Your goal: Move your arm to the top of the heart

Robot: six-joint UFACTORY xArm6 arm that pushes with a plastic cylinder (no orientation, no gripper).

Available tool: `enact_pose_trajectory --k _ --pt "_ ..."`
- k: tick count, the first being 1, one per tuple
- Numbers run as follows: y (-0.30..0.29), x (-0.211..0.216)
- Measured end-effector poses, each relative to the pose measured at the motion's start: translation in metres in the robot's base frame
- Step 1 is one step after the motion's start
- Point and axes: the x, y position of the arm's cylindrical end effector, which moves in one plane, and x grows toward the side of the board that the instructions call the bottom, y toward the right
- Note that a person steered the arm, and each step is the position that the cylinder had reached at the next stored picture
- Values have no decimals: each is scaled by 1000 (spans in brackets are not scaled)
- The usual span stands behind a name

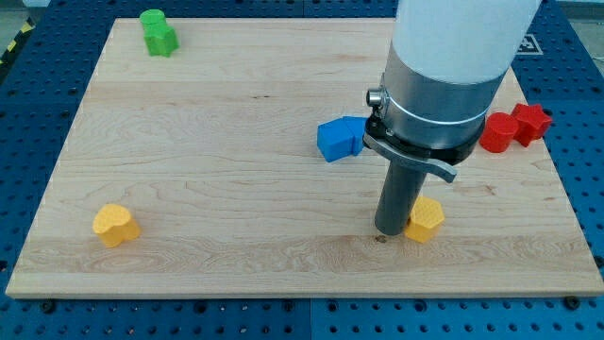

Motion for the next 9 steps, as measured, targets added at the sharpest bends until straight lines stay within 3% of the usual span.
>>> enact_pose_trajectory --k 4,6,8,9 --pt "-26 4" --pt "-96 4" --pt "-190 -45" --pt "-253 -45"
